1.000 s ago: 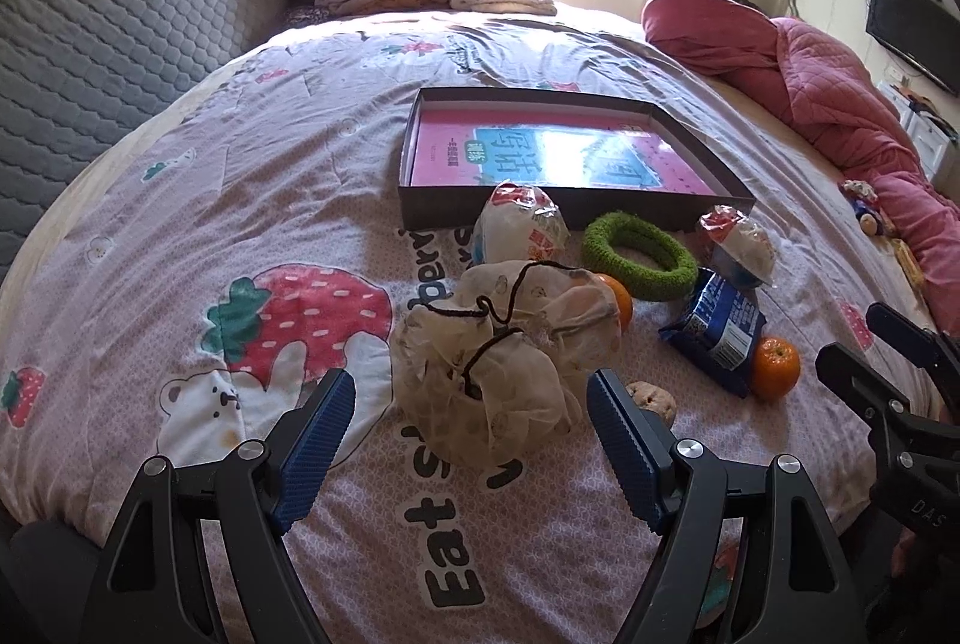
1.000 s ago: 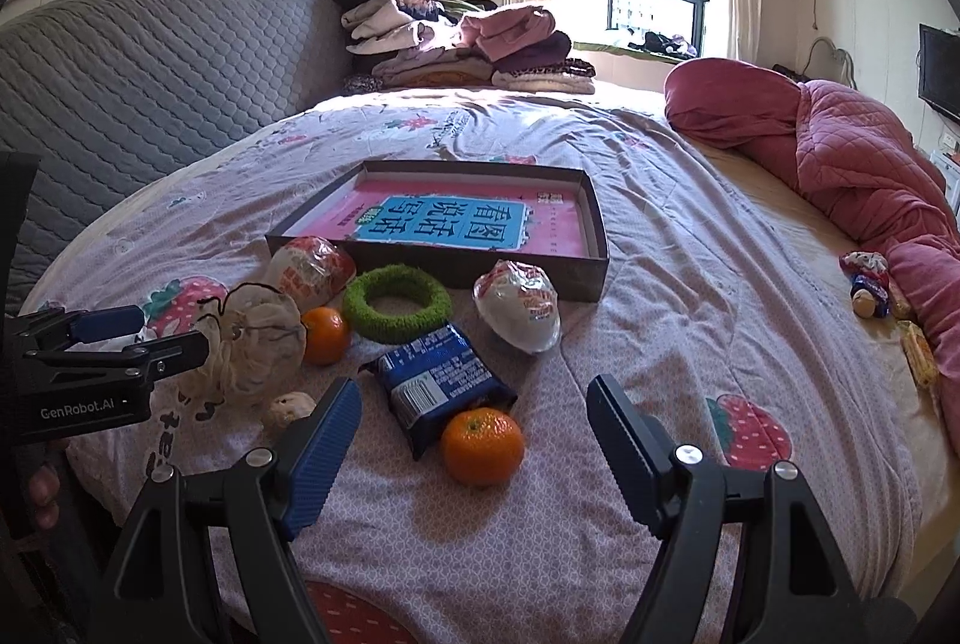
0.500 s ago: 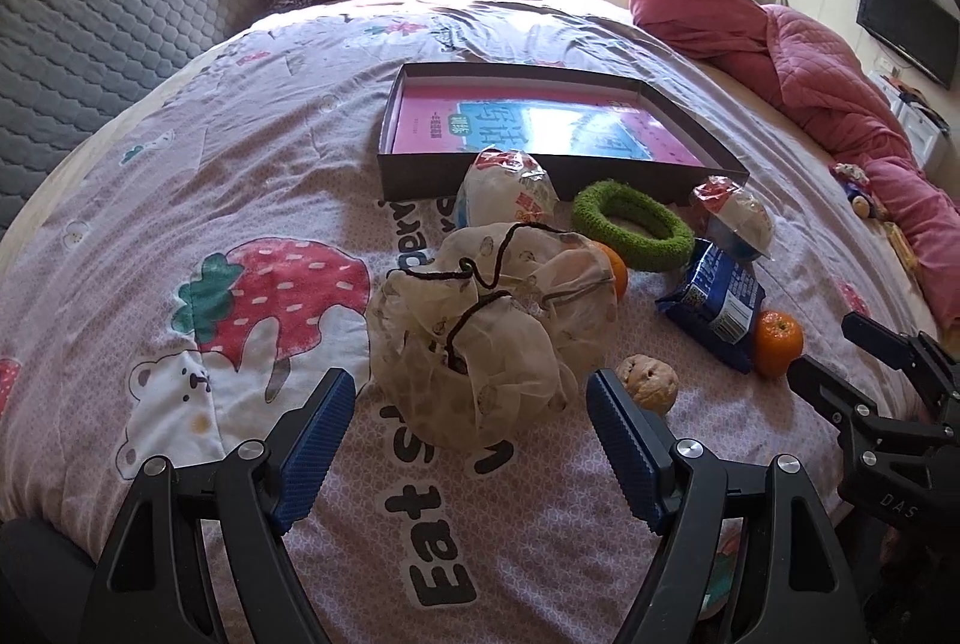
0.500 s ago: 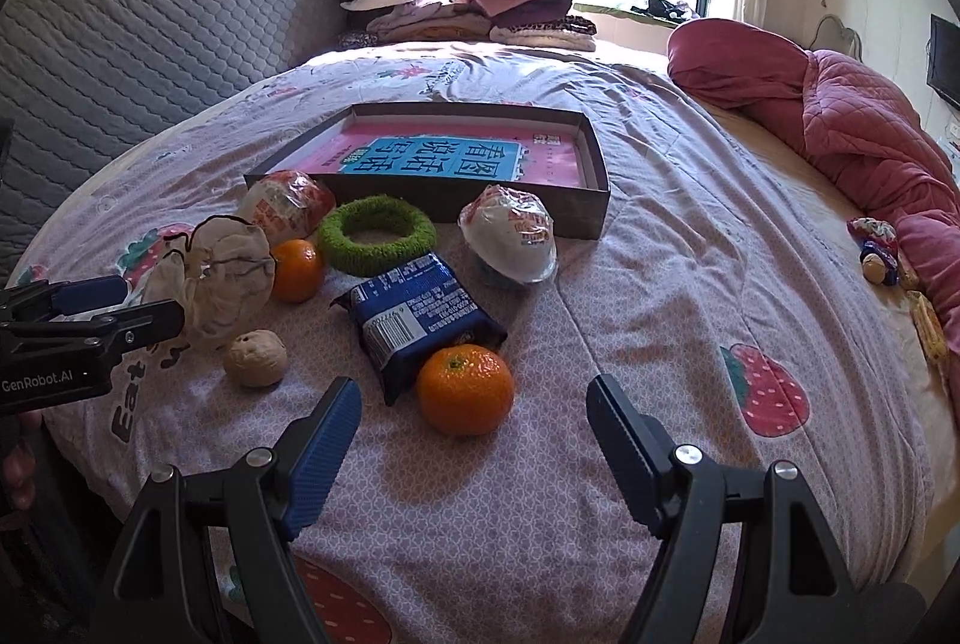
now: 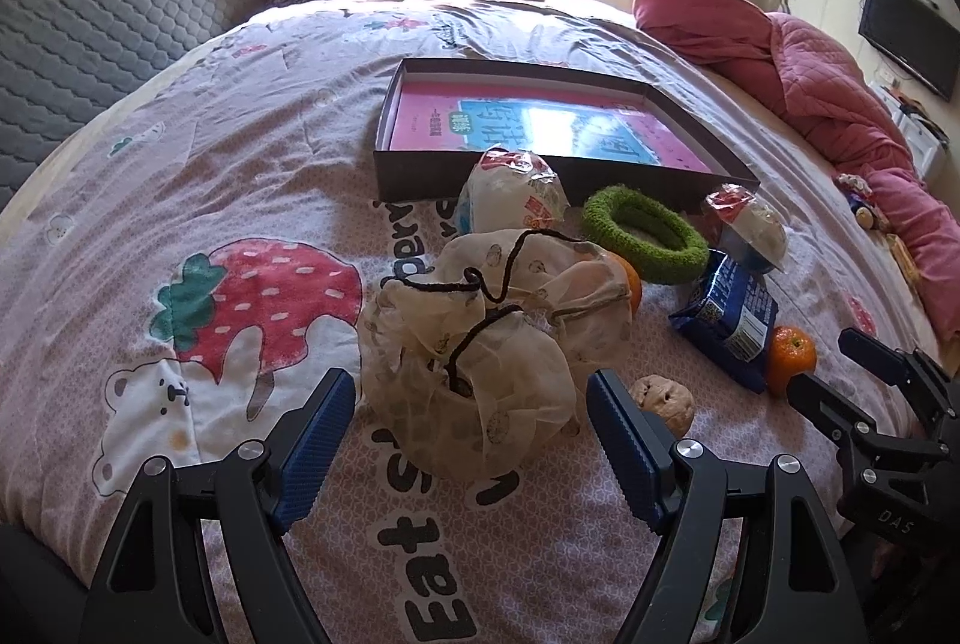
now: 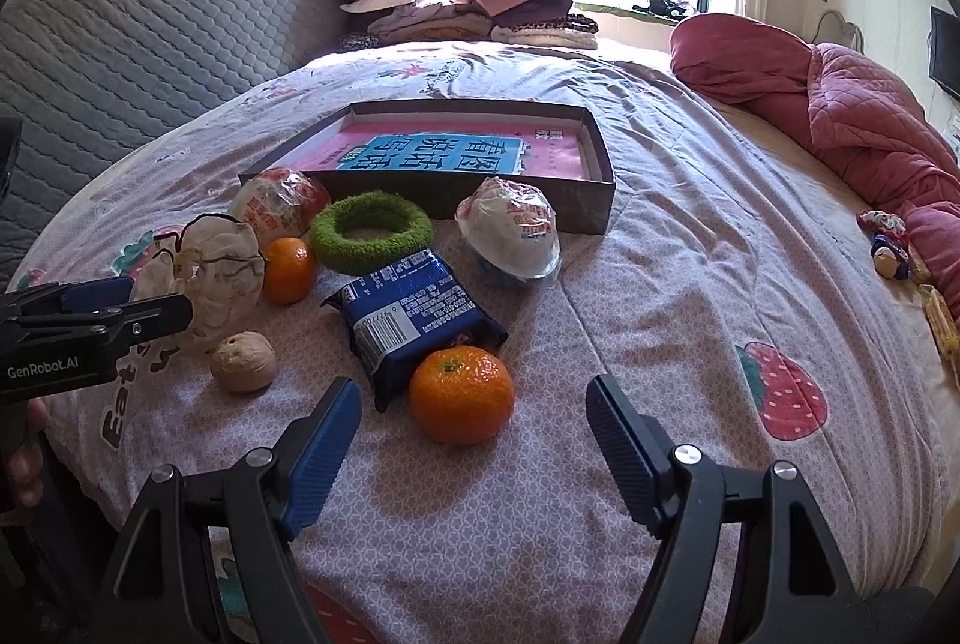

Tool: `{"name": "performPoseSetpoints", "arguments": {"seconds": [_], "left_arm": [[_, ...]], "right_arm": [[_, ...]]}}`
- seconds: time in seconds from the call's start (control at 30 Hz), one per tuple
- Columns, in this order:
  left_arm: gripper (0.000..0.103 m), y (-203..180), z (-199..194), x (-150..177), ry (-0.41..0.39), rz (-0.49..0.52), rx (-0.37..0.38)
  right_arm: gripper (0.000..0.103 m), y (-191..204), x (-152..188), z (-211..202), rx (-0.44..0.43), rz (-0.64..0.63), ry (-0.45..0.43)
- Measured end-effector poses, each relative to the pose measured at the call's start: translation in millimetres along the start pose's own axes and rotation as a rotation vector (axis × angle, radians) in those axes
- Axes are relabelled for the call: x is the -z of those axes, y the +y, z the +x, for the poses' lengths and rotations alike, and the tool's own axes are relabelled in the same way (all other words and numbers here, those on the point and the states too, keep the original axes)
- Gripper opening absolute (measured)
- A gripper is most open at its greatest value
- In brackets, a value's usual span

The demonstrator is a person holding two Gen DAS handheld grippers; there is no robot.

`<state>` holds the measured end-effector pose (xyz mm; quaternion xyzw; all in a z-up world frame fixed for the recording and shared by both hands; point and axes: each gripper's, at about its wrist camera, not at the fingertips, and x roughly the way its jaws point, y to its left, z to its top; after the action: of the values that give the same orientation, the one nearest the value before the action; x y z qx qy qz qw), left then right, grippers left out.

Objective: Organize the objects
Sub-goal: 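Move left tool to the mesh bag while right tool moves to the tangerine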

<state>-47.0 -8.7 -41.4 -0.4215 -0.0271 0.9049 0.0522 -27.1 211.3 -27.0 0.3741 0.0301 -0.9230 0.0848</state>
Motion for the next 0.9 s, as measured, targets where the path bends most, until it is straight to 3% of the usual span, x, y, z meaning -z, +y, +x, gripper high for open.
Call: {"name": "performPoseSetpoints", "arguments": {"seconds": [0.2,0.57,0.9], "left_arm": [[0.081,-1.6,9.3,-0.3,-0.002,0.005,-0.009],[0.081,-0.8,26.3,-2.9,0.008,0.018,-0.025],[0.070,-1.3,31.2,-1.1,0.006,0.047,-0.040]], "right_arm": [[0.076,-4.2,0.8,7.4,0.006,0.015,0.013],[0.066,-5.6,2.6,16.2,0.006,0.012,0.021],[0.060,-3.5,1.2,19.5,0.001,0.001,0.013]]}}
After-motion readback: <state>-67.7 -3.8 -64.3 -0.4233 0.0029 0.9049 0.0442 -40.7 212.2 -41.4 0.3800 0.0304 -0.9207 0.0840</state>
